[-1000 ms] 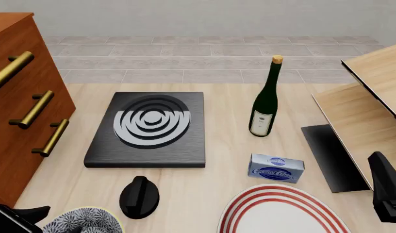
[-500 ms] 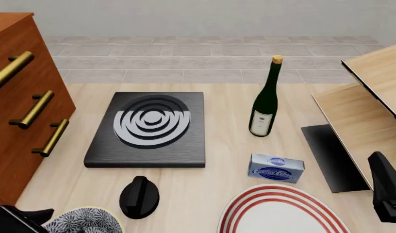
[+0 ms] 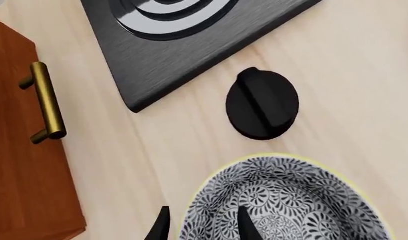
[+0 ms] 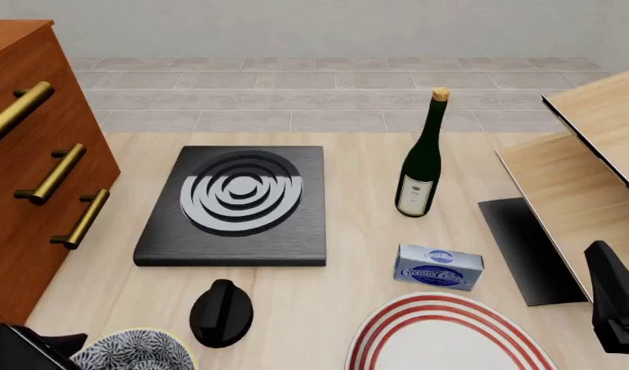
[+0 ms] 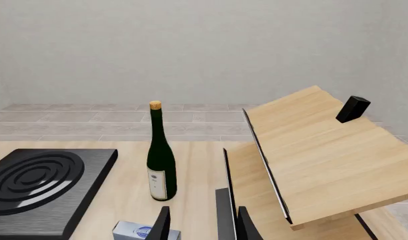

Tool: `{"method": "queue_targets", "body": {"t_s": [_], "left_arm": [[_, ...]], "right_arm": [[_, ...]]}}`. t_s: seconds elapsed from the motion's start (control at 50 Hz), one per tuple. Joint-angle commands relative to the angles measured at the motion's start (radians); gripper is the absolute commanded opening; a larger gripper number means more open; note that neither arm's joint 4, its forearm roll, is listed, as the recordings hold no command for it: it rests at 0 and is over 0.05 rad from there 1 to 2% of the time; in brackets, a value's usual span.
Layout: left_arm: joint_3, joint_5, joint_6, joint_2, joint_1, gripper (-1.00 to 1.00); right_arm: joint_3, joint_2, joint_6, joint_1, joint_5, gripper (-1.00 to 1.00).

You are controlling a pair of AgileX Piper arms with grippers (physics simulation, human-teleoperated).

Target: Put the bowl on the stove.

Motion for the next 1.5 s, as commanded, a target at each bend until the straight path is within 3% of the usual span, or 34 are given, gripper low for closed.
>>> {"method": "queue_targets", "body": {"t_s": [0.02,0.46,0.52,0.62,0.64,0.66,0.74,0.98,1.02,1.1,1.24,1.36,1.4,1.5], "left_arm": [[0.001,-0.049,0.015,0.062,0.014,1.0],[0.001,-0.163,0.005,0.212,0.033,1.0],[0.001,-0.156,0.006,0.211,0.027,1.0],[0.001,-0.043,0.007,0.091,-0.004,1.0],[0.001,0.088,0.017,-0.11,-0.027,-1.0],[0.001,0.141,0.016,-0.115,-0.048,-1.0],[0.001,0.063,0.023,-0.05,-0.035,-1.0],[0.0,0.137,0.071,-0.12,-0.117,-1.0],[0.0,0.202,0.058,-0.172,-0.166,-1.0],[-0.01,0.226,0.022,-0.193,-0.201,-1.0],[-0.088,0.237,-0.012,-0.167,-0.201,-1.0],[-0.147,0.168,-0.029,-0.072,-0.166,-1.0],[-0.167,0.178,-0.078,-0.055,-0.182,-1.0],[-0.205,0.163,-0.099,-0.018,-0.172,-1.0]], "right_arm": [[0.0,0.0,0.0,0.0,0.0,1.0],[0.0,0.0,0.0,0.0,0.0,1.0],[0.0,0.0,0.0,0.0,0.0,1.0],[0.0,0.0,0.0,0.0,0.0,1.0],[0.0,0.0,0.0,0.0,0.0,1.0],[0.0,0.0,0.0,0.0,0.0,1.0],[0.0,0.0,0.0,0.0,0.0,1.0],[0.0,0.0,0.0,0.0,0.0,1.0],[0.0,0.0,0.0,0.0,0.0,1.0],[0.0,0.0,0.0,0.0,0.0,1.0],[0.0,0.0,0.0,0.0,0.0,1.0],[0.0,0.0,0.0,0.0,0.0,1.0],[0.0,0.0,0.0,0.0,0.0,1.0],[0.0,0.0,0.0,0.0,0.0,1.0]]}}
